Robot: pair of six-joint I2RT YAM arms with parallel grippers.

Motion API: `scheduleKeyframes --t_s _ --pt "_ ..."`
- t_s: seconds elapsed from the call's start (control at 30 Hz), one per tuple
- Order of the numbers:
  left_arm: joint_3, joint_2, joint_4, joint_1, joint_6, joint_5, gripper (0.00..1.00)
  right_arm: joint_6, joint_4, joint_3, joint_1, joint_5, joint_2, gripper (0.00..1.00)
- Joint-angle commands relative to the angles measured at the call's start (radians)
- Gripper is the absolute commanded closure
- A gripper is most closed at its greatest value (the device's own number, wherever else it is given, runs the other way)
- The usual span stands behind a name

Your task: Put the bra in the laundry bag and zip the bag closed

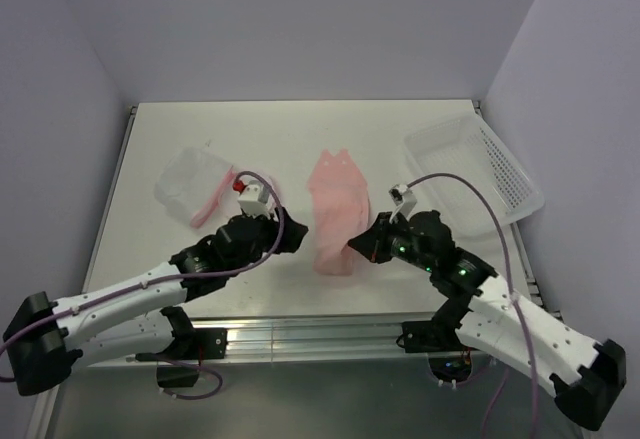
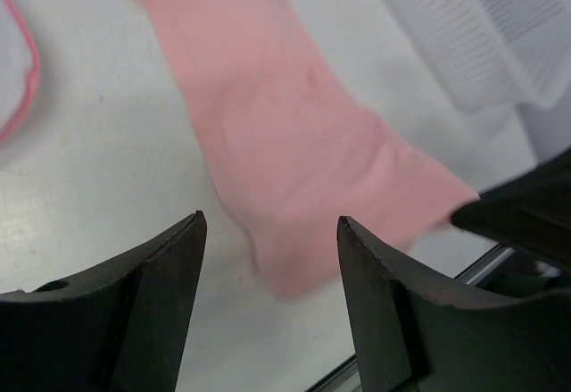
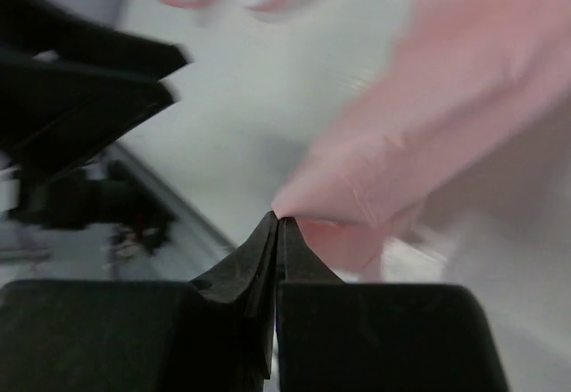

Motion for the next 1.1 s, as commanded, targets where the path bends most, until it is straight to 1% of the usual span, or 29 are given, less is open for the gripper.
scheduleKeyframes --t_s 0.0,0.13,0.2,0.23,0.33,0.4,0.47,0.57,0.6,0.63,0.67,0.7,0.73,0.77,0.8,0.87,0.9,0.93,0.97,1.0,1.03,1.07 --pt "0.137 -0.088 -0.099 -0.004 0.060 -0.088 0.33 -0.003 -0.175 0.167 0.046 -0.107 -0.138 1.00" --pt "0.223 -0.159 -0.170 -0.004 0.101 -0.129 0.33 0.058 -0.180 0.391 0.087 -0.219 -0.198 1.00" --pt "0.288 -0.170 -0.214 -0.004 0.121 -0.151 0.34 0.095 -0.171 0.466 0.112 -0.229 -0.198 1.00" --pt "0.324 -0.176 -0.224 -0.004 0.127 -0.152 0.34 0.107 -0.168 0.531 0.115 -0.218 -0.193 1.00" --pt "0.372 -0.180 -0.235 -0.004 0.144 -0.143 0.33 0.153 -0.149 0.620 0.117 -0.204 -0.173 1.00" --pt "0.384 -0.176 -0.227 -0.004 0.147 -0.129 0.34 0.190 -0.107 0.620 0.115 -0.190 -0.161 1.00" --pt "0.391 -0.171 -0.225 -0.004 0.147 -0.123 0.34 0.198 -0.102 0.602 0.115 -0.154 -0.130 1.00" --pt "0.371 -0.167 -0.215 -0.004 0.140 -0.137 0.33 0.173 -0.058 0.515 0.103 -0.102 -0.069 1.00" --pt "0.363 -0.167 -0.204 -0.004 0.137 -0.144 0.33 0.167 0.003 0.469 0.089 -0.117 -0.046 1.00" --pt "0.349 -0.167 -0.199 -0.001 0.135 -0.146 0.33 0.161 0.030 0.450 0.069 -0.129 0.006 1.00" --pt "0.342 -0.168 -0.196 0.000 0.128 -0.151 0.33 0.156 0.073 0.429 0.014 -0.187 0.032 1.00" --pt "0.334 -0.168 -0.193 0.002 0.124 -0.157 0.33 0.150 0.194 0.380 -0.026 -0.234 0.061 1.00" --pt "0.319 -0.168 -0.189 0.005 0.121 -0.173 0.33 0.144 0.225 0.367 -0.067 -0.250 0.131 1.00" --pt "0.311 -0.168 -0.187 0.006 0.112 -0.180 0.33 0.132 0.249 0.360 -0.148 -0.255 0.169 1.00" --pt "0.300 -0.167 -0.182 0.008 0.111 -0.184 0.33 0.123 0.353 0.343 -0.188 -0.311 0.266 1.00" --pt "0.271 -0.159 -0.164 0.016 0.105 -0.192 0.33 0.138 0.430 0.346 -0.282 -0.333 0.383 1.00" --pt "0.262 -0.144 -0.158 0.019 0.106 -0.189 0.33 0.136 0.517 0.373 -0.305 -0.359 0.449 1.00" --pt "0.248 -0.136 -0.150 0.028 0.106 -0.180 0.33 0.144 0.539 0.393 -0.323 -0.370 0.577 1.00" --pt "0.245 -0.127 -0.140 0.033 0.101 -0.165 0.33 0.168 0.567 0.414 -0.342 -0.373 0.638 1.00" --pt "0.240 -0.109 -0.133 0.033 0.100 -0.163 0.33 0.167 0.609 0.474 -0.363 -0.381 0.704 1.00" --pt "0.227 -0.099 -0.127 0.036 0.098 -0.161 0.33 0.166 0.610 0.514 -0.371 -0.387 0.830 1.00" --pt "0.219 -0.095 -0.109 0.037 0.095 -0.163 0.33 0.170 0.608 0.554 -0.377 -0.402 0.892 1.00"
